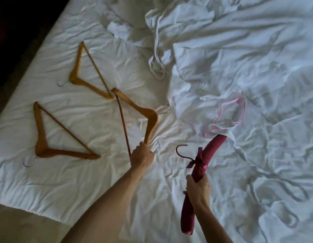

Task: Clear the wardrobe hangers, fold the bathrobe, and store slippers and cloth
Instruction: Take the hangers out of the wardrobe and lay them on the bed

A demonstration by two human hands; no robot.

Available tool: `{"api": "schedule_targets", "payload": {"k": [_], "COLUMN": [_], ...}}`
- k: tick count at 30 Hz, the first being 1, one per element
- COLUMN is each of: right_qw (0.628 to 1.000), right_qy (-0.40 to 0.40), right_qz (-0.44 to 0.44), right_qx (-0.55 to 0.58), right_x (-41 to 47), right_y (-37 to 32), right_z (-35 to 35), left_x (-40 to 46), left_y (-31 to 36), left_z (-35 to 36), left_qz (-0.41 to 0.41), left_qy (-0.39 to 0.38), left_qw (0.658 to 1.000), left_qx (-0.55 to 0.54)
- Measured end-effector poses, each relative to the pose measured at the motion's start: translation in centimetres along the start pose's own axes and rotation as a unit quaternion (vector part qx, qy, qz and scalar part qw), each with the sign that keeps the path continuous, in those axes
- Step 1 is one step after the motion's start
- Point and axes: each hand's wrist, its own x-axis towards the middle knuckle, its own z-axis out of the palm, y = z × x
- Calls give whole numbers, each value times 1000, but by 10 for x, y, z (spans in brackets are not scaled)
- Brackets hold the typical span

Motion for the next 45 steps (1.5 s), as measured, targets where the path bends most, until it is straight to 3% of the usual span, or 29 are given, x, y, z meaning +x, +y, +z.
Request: {"api": "schedule_targets", "payload": {"k": [4,10,14,20,24,28,35,45], "right_qw": [990,976,964,910,853,798,684,532], "right_qy": [-124,-218,-246,-356,-453,-515,-602,-683], "right_qz": [4,-9,-73,-179,-227,-279,-346,-375], "right_qx": [64,10,-65,-116,-123,-146,-224,-330], "right_x": [-27,-55,-78,-136,-178,-223,-321,-494], "right_y": [-13,-35,-65,-119,-147,-157,-134,-56], "right_z": [-41,-82,-126,-190,-201,-180,-117,-14], "left_x": [-47,-114,-179,-286,-354,-413,-501,-600], "left_y": [-14,15,39,44,33,3,-84,-239], "left_z": [-22,-45,-70,-99,-129,-158,-160,-137], "left_qz": [-18,2,16,49,63,48,-30,-121], "left_qy": [-46,-41,-20,2,57,107,246,427], "left_qw": [999,965,926,881,834,762,724,660], "left_qx": [12,-257,-376,-470,-546,-637,-644,-606]}}
